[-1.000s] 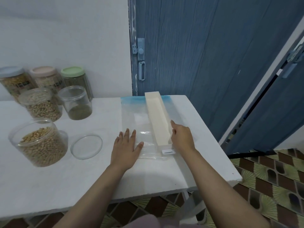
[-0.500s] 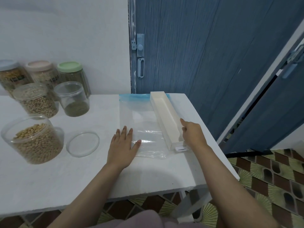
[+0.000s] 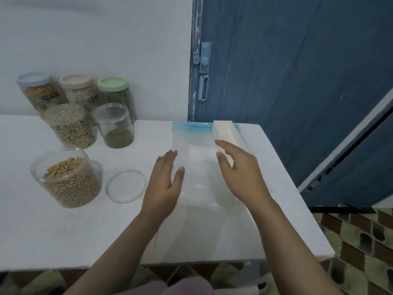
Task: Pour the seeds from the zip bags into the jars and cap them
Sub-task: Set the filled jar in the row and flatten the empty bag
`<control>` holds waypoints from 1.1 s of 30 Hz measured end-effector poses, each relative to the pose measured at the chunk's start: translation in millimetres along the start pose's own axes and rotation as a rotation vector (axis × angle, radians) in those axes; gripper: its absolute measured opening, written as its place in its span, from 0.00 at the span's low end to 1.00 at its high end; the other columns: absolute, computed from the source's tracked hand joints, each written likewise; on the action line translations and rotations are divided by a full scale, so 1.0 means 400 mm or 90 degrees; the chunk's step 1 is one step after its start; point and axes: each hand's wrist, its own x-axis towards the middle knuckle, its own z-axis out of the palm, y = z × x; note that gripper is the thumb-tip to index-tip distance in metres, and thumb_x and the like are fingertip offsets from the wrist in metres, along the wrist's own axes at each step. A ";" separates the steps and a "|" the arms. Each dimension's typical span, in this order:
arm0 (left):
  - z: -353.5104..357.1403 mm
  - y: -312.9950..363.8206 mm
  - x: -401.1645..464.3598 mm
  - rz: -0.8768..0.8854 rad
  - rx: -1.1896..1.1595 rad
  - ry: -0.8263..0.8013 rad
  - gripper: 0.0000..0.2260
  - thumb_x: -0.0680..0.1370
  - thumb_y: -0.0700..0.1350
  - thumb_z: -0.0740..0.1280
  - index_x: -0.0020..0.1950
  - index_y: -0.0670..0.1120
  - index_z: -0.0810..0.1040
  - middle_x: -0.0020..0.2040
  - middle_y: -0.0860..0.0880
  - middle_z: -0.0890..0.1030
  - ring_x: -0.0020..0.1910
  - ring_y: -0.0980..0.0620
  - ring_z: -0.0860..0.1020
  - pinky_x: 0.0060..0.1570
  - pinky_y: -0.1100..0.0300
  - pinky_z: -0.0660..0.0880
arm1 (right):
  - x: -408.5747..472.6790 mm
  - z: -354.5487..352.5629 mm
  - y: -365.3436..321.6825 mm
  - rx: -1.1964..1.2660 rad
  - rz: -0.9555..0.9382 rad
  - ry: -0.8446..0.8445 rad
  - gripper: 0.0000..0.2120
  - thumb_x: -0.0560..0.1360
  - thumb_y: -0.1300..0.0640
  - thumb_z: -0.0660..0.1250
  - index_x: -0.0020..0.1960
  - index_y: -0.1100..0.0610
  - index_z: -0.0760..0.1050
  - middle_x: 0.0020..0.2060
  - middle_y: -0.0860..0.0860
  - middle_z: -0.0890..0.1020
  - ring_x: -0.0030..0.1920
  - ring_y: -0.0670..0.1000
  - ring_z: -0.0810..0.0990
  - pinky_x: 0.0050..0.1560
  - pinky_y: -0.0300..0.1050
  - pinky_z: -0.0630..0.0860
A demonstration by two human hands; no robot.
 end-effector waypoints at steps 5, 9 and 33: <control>-0.160 0.003 -0.002 0.106 -0.055 0.144 0.21 0.82 0.52 0.57 0.76 0.52 0.66 0.76 0.55 0.66 0.77 0.56 0.61 0.76 0.57 0.58 | 0.008 0.060 -0.148 0.054 -0.051 -0.006 0.16 0.83 0.51 0.59 0.70 0.43 0.72 0.70 0.40 0.73 0.70 0.42 0.69 0.73 0.44 0.66; -0.314 -0.071 0.011 0.174 -0.019 0.218 0.20 0.82 0.48 0.58 0.74 0.48 0.69 0.75 0.52 0.69 0.77 0.51 0.62 0.75 0.48 0.61 | 0.025 0.171 -0.235 0.083 -0.056 -0.012 0.16 0.83 0.51 0.59 0.69 0.42 0.73 0.70 0.40 0.73 0.70 0.43 0.69 0.73 0.48 0.68; -0.520 -0.420 0.080 0.117 -0.172 0.086 0.19 0.81 0.50 0.58 0.70 0.46 0.72 0.67 0.52 0.72 0.69 0.56 0.70 0.70 0.54 0.68 | 0.027 0.598 -0.333 -0.288 0.138 -0.243 0.32 0.74 0.41 0.68 0.74 0.44 0.64 0.76 0.50 0.60 0.73 0.60 0.59 0.67 0.57 0.63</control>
